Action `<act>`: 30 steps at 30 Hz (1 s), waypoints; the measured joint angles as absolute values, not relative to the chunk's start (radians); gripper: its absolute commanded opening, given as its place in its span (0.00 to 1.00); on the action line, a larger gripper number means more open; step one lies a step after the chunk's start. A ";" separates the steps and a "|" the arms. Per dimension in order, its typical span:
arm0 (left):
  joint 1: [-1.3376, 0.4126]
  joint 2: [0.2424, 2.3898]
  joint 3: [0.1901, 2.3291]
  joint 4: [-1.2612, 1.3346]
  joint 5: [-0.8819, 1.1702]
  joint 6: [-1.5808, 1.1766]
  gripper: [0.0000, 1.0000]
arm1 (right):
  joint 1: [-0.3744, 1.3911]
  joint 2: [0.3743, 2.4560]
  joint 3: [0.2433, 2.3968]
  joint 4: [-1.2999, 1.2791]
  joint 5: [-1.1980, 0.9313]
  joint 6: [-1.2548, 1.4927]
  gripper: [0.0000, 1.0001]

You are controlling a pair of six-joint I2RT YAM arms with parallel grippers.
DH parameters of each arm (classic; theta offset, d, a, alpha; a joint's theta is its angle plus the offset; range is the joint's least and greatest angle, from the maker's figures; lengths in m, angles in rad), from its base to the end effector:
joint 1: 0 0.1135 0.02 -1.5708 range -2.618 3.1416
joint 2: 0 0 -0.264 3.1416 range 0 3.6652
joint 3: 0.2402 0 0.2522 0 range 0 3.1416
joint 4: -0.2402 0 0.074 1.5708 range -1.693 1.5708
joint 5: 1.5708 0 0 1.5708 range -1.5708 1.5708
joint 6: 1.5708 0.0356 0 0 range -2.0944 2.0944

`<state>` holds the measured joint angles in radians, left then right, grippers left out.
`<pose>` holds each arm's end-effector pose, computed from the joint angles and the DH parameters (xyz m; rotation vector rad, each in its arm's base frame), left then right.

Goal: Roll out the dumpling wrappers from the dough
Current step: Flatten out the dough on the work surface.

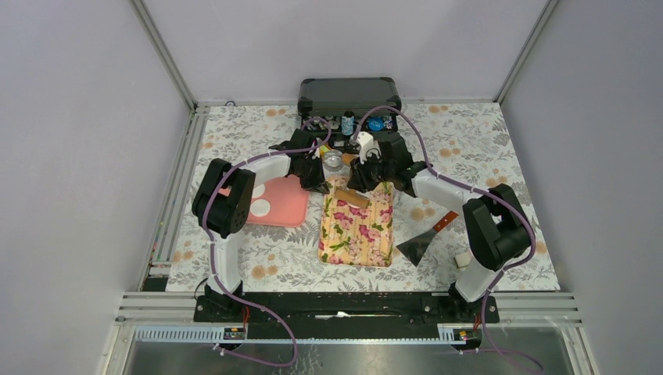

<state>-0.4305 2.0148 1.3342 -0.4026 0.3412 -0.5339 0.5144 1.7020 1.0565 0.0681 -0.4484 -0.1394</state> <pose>0.3694 -0.1827 0.1494 -0.0246 2.7742 -0.7428 0.3190 0.1980 0.2179 -0.9413 1.9494 0.6984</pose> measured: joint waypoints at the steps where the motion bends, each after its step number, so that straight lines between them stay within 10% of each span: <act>1: -0.430 2.015 1.333 -0.402 0.342 -0.535 0.00 | 0.514 1.700 1.054 0.060 -0.460 -0.146 0.00; 22: -0.432 2.013 1.333 -0.403 0.346 -0.547 0.00 | 0.482 1.542 0.961 -0.033 -0.624 -0.047 0.00; 30: -0.430 2.011 1.332 -0.409 0.342 -0.547 0.00 | 0.389 1.438 0.955 0.171 -0.372 0.154 0.00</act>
